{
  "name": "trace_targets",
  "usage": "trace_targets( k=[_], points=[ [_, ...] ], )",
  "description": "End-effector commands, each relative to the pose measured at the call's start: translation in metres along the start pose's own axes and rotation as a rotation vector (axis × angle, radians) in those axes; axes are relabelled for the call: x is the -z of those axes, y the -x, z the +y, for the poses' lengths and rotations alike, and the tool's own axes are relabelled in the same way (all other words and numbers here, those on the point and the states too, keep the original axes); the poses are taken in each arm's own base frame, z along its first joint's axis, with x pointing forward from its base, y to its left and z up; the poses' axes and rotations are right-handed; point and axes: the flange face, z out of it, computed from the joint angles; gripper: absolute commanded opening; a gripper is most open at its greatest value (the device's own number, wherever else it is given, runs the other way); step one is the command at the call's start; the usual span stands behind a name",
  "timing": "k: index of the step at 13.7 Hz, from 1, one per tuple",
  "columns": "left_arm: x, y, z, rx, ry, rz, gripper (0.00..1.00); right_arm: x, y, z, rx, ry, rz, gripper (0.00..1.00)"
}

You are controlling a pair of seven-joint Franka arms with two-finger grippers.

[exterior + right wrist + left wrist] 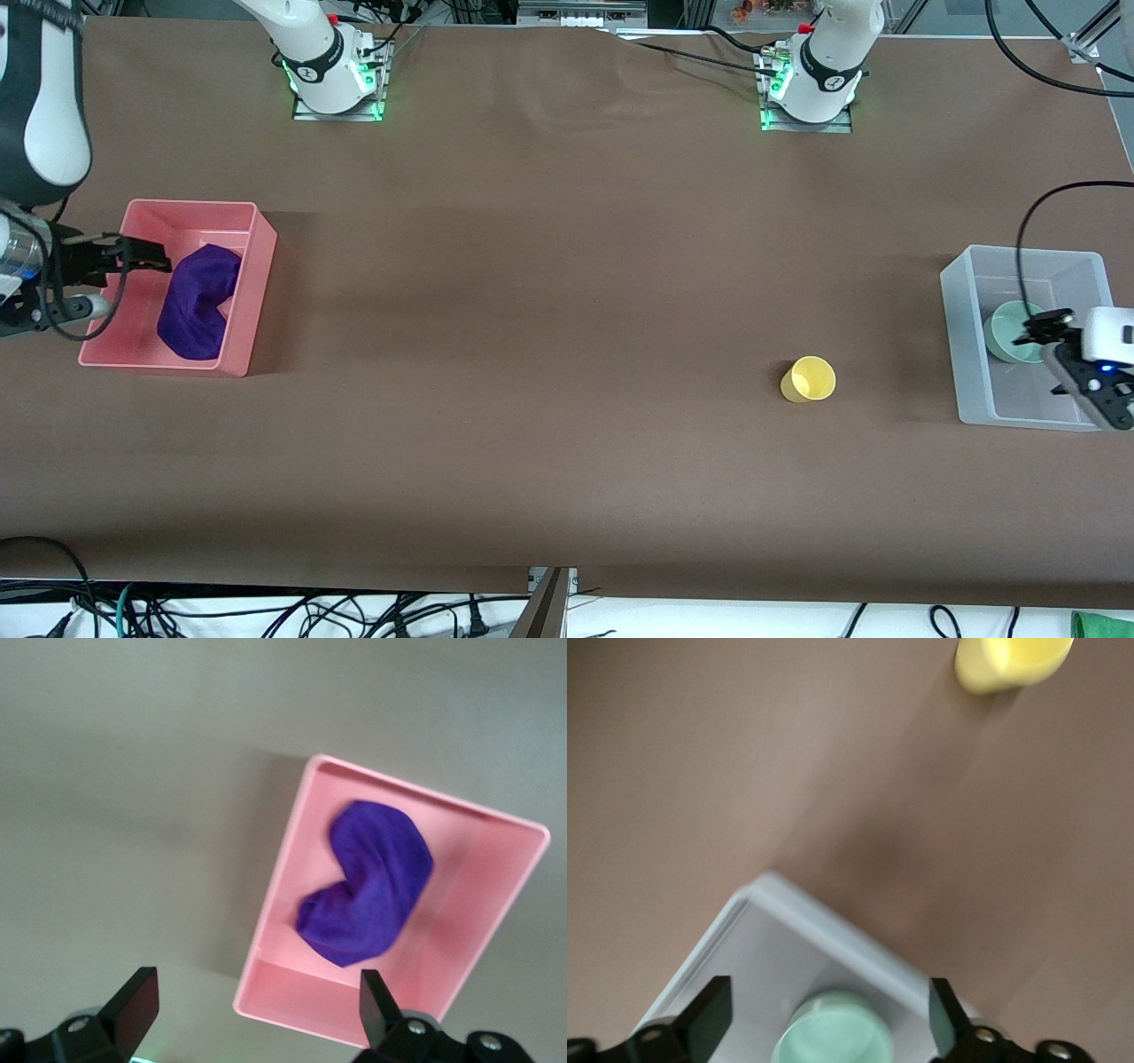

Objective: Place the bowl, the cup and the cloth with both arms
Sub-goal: 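Release the bowl and move the left gripper to the yellow cup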

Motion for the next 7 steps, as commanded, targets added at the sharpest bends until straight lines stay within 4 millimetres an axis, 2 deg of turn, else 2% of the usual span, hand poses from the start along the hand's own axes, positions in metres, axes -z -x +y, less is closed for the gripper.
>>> trace_targets(
  k=[1,2,3,4,5,7],
  points=[
    [-0.032,-0.061,0.025,0.165,0.133,0.077,1.0,0.037,0.009,-0.036,-0.11,-0.001,0.022,1.0],
    [-0.055,-0.075,0.031,0.224,0.185,0.078,1.0,0.051,0.008,-0.051,-0.128,-0.003,0.016,1.0],
    [-0.077,-0.088,0.033,0.25,0.205,0.079,1.0,0.057,0.008,-0.054,-0.123,-0.007,0.005,1.0],
    [-0.088,-0.099,0.034,0.259,0.203,0.104,1.0,0.071,0.01,-0.055,-0.123,-0.004,0.022,1.0],
    [-0.108,-0.112,0.044,0.252,0.228,0.111,0.92,0.087,0.014,-0.053,-0.13,0.005,0.054,1.0],
    [-0.13,-0.123,0.044,0.274,0.232,0.151,0.82,0.1,0.017,-0.048,-0.135,0.019,0.081,1.0]
  ],
)
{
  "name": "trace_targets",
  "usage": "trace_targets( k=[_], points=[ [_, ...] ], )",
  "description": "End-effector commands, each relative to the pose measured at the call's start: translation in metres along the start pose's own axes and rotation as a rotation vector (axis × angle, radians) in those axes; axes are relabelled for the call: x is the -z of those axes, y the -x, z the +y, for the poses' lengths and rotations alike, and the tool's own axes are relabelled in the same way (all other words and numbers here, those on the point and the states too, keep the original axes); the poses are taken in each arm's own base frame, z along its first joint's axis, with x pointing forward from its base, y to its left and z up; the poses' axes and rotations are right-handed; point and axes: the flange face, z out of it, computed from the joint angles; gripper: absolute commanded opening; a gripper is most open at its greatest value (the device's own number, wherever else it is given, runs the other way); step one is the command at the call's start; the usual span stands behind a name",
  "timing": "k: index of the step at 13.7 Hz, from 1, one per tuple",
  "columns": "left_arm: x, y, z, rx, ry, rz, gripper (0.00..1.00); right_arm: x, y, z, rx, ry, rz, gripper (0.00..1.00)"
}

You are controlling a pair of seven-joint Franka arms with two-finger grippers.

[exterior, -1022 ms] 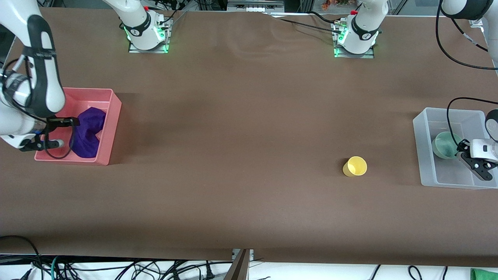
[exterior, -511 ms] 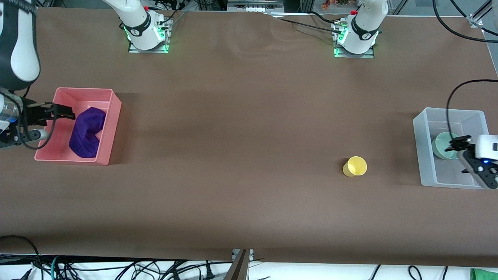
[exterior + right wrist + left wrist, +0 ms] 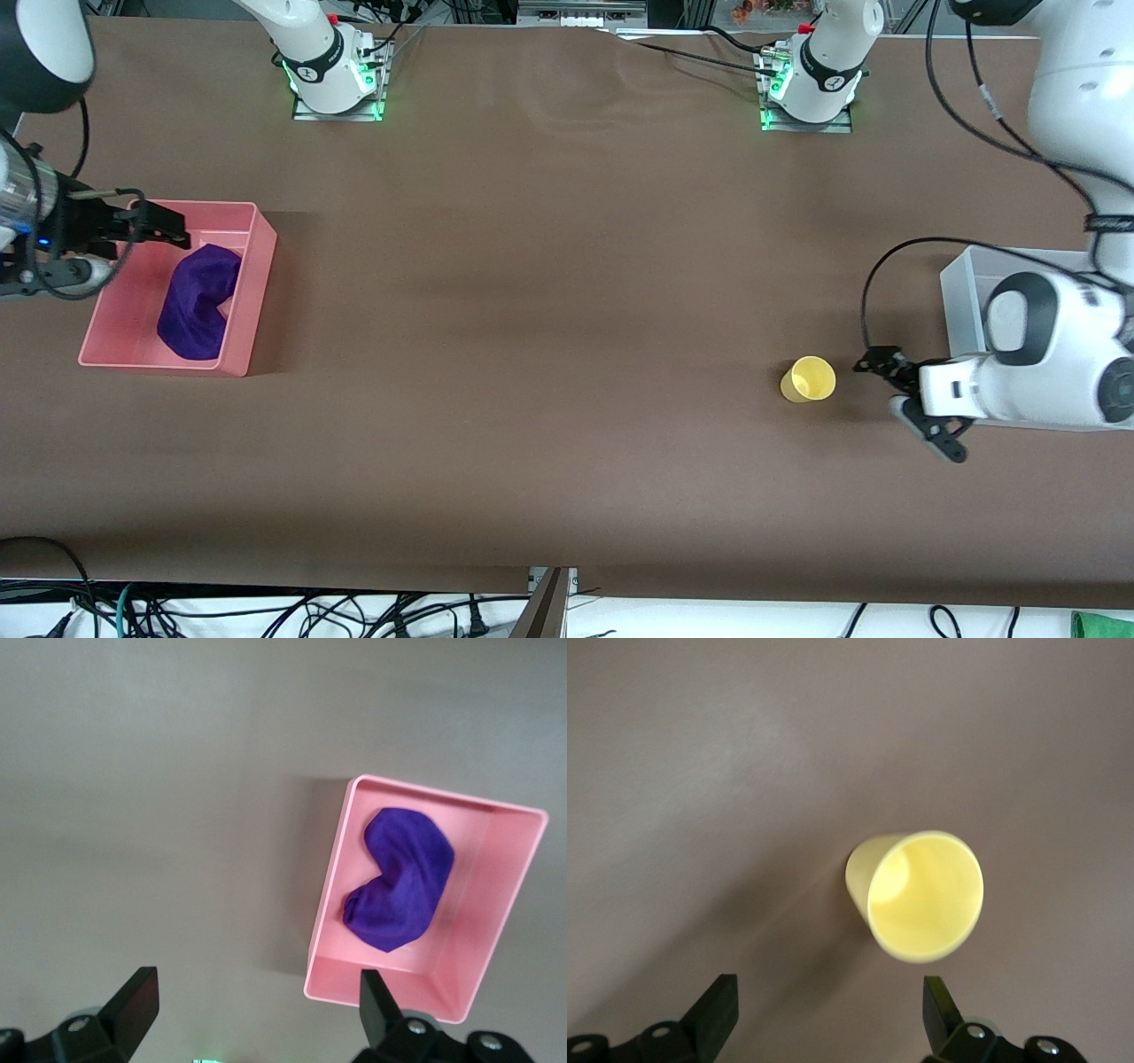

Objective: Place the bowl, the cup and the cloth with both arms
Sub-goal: 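Release the bowl and move the left gripper to the yellow cup, then grasp the yellow cup with the left gripper and lift it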

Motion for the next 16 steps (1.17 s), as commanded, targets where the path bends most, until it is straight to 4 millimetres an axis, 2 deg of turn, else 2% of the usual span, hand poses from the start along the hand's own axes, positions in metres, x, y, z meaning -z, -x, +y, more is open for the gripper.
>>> trace_targets(
  k=[1,2,3,4,5,6,8,11,13,16],
  points=[
    [-0.023,-0.006,-0.006,0.041,0.032,0.054,0.79,0.024,0.01,0.015,-0.032,0.014,0.025,1.0],
    [-0.035,-0.008,-0.006,0.066,0.085,0.079,0.78,0.029,0.013,0.019,-0.04,0.018,0.037,1.0],
    [-0.045,-0.009,-0.008,0.085,0.115,0.097,0.66,0.028,0.013,0.019,-0.038,0.023,0.032,1.0],
    [-0.053,-0.009,-0.009,0.088,0.126,0.095,0.37,0.027,0.013,0.021,-0.039,0.038,0.025,1.0],
    [-0.056,-0.009,-0.01,0.087,0.129,0.092,0.13,0.026,0.012,0.019,-0.035,0.041,0.022,1.0],
    [-0.064,-0.01,-0.008,0.073,0.135,0.084,0.0,0.026,0.012,0.02,-0.036,0.039,0.023,1.0],
    [-0.069,-0.01,-0.009,0.067,0.14,0.079,0.0,0.024,0.01,0.019,-0.035,0.039,0.02,1.0],
    [-0.047,-0.012,-0.008,0.057,0.107,0.089,0.0,0.022,0.009,0.017,-0.033,0.038,0.017,1.0],
    [-0.013,-0.003,-0.006,0.005,0.05,0.042,0.0,0.023,0.008,0.012,-0.025,0.04,0.018,1.0],
    [0.079,0.018,0.017,-0.073,-0.067,-0.024,0.0,0.023,0.007,0.01,-0.022,0.041,0.021,1.0]
  ],
)
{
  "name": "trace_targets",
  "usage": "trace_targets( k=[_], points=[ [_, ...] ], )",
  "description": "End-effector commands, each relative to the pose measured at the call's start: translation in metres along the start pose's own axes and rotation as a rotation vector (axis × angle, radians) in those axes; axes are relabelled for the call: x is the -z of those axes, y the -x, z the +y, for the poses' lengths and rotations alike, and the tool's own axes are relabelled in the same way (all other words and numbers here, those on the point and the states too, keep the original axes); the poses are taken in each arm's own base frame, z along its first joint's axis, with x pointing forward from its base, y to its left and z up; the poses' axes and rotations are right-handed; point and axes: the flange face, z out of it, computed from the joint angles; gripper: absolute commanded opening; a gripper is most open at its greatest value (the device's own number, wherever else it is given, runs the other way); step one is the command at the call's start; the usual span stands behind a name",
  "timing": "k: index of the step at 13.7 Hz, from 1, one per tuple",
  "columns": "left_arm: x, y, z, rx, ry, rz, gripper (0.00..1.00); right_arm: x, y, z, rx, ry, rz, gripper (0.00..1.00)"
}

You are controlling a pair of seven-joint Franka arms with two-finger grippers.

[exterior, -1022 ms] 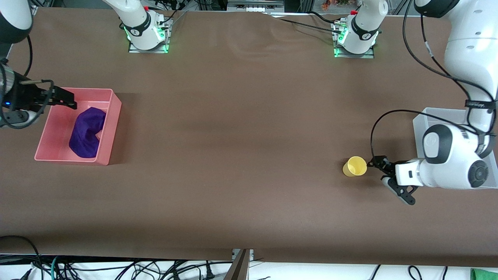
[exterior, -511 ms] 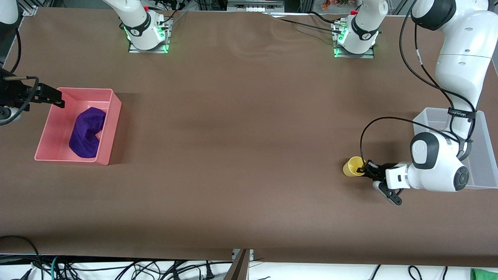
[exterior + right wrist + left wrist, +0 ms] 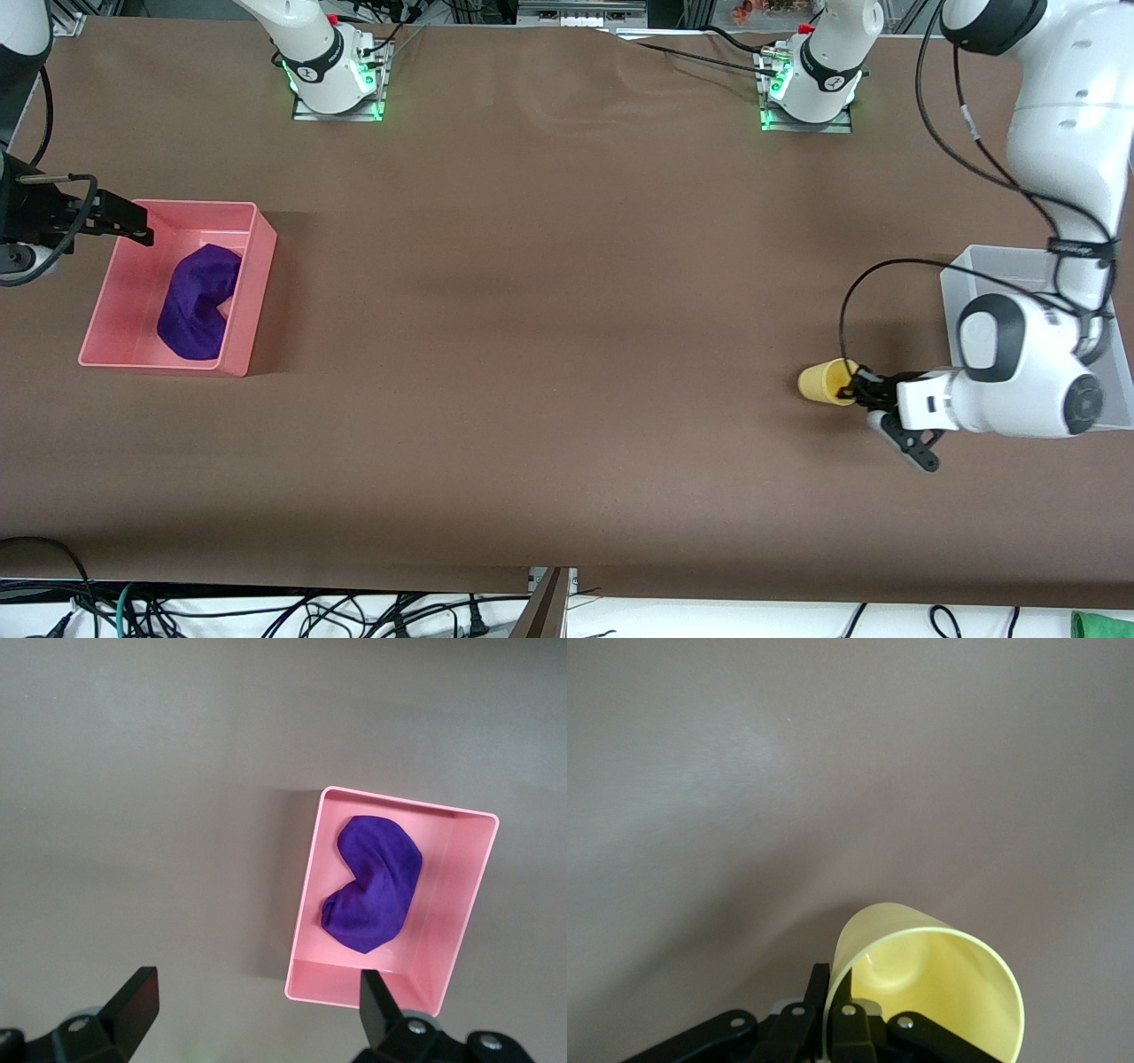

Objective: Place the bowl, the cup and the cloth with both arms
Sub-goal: 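Grasp the yellow cup with the left gripper and lift it, then carry the cup into the clear bin and set it in the bowl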

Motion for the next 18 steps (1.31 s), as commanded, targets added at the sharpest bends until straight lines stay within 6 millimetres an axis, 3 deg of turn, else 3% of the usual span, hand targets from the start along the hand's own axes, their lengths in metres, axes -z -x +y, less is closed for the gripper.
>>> trace_targets(
  k=[1,4,6,8,12,14,16,18],
  points=[
    [0.09,0.028,0.027,-0.065,-0.099,-0.07,0.0,0.003,0.001,-0.002,-0.002,0.014,-0.005,1.0],
    [0.143,0.065,0.014,-0.158,-0.195,-0.129,0.0,0.003,0.001,-0.003,0.0,0.014,-0.005,1.0],
    [0.175,0.098,-0.015,-0.2,-0.233,-0.114,0.0,0.003,0.001,-0.004,0.001,0.014,-0.005,1.0],
    [0.186,0.136,-0.045,-0.238,-0.234,-0.112,0.0,0.003,0.001,-0.003,0.0,0.014,-0.005,1.0],
    [0.185,0.204,-0.098,-0.245,-0.233,-0.145,0.0,0.004,0.001,-0.002,0.0,0.014,-0.003,1.0],
    [0.183,0.218,-0.12,-0.277,-0.287,-0.122,0.0,0.003,0.001,-0.002,0.0,0.014,-0.003,1.0],
    [0.172,0.248,-0.152,-0.256,-0.321,-0.087,0.0,0.003,0.002,-0.001,-0.002,0.014,-0.005,1.0],
    [0.155,0.251,-0.165,-0.265,-0.316,-0.065,0.0,0.003,0.002,0.001,-0.005,0.014,-0.003,1.0]
  ],
)
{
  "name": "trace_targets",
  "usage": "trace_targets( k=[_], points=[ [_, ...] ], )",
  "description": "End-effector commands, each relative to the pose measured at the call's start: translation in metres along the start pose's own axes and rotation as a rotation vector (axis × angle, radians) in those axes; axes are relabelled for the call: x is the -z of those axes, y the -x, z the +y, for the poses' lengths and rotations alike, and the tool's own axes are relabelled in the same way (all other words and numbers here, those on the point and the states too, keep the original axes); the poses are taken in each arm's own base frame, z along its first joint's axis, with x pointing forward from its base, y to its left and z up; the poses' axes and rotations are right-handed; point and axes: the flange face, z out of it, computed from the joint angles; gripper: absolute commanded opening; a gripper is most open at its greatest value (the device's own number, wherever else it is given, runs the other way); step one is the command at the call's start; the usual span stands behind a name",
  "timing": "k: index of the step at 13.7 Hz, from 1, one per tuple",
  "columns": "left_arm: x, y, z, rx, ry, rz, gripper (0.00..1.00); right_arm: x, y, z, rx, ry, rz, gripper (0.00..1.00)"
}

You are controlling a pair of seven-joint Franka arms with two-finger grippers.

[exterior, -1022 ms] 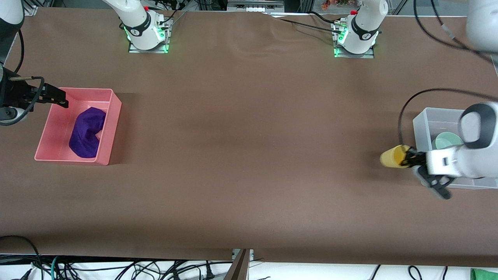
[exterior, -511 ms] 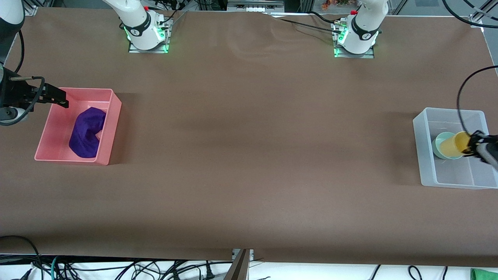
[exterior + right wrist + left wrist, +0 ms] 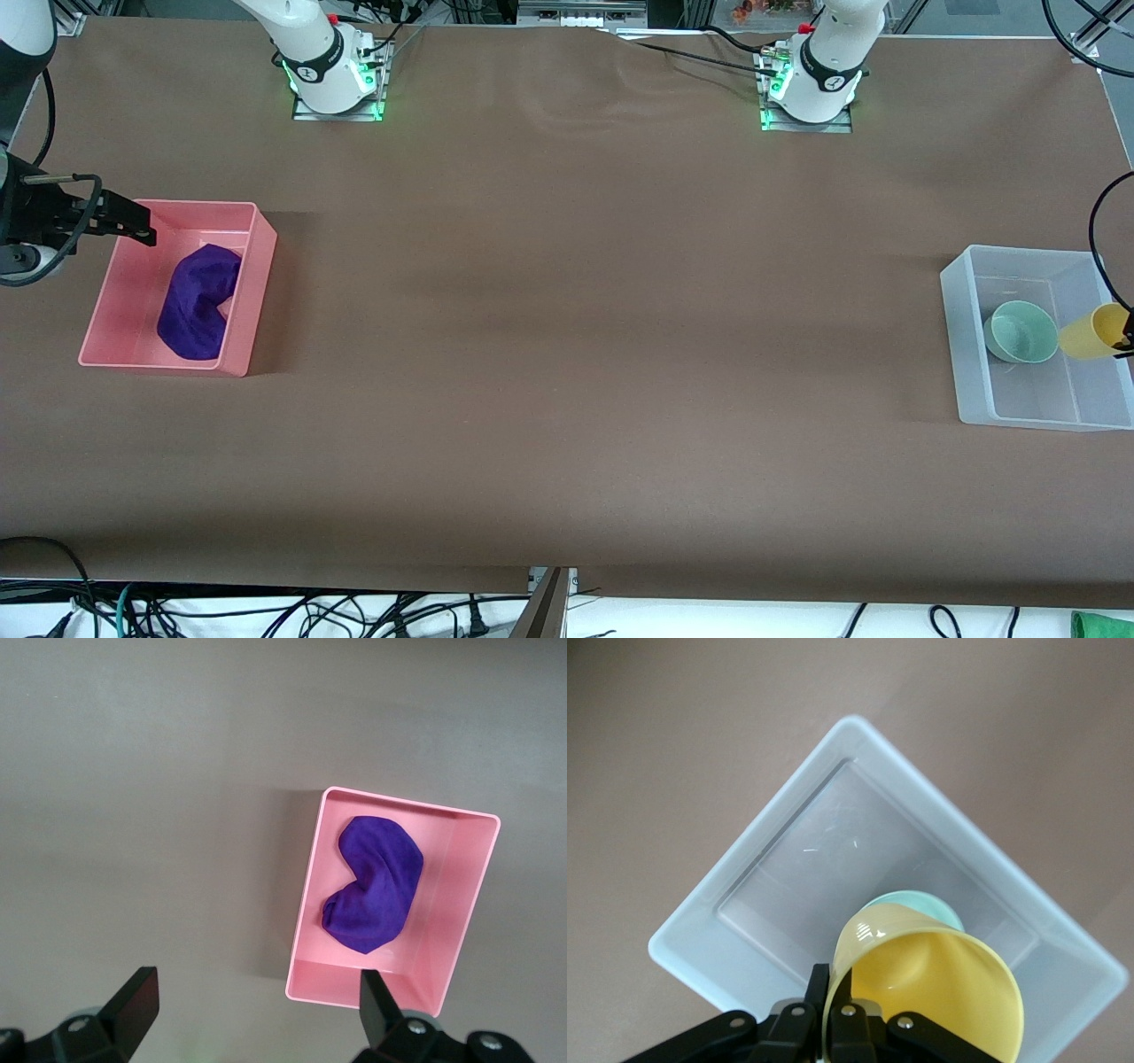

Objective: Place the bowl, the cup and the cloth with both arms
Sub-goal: 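Carry the cup into the clear bin and set it in the bowl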

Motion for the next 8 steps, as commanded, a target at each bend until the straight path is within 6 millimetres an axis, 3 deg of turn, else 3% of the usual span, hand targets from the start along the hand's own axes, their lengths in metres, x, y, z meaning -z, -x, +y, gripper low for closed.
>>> trace_targets(
  k=[1,5,8],
  points=[
    [-0.03,0.004,-0.009,-0.024,-0.004,0.015,0.0,0.004,0.002,0.003,-0.008,0.013,-0.001,1.0],
    [-0.067,0.02,-0.013,-0.003,0.044,0.02,0.0,0.004,0.002,0.0,-0.004,0.013,-0.003,1.0],
    [-0.077,0.017,-0.013,0.003,0.053,0.023,0.0,0.005,0.001,-0.001,-0.002,0.013,0.0,1.0]
  ],
)
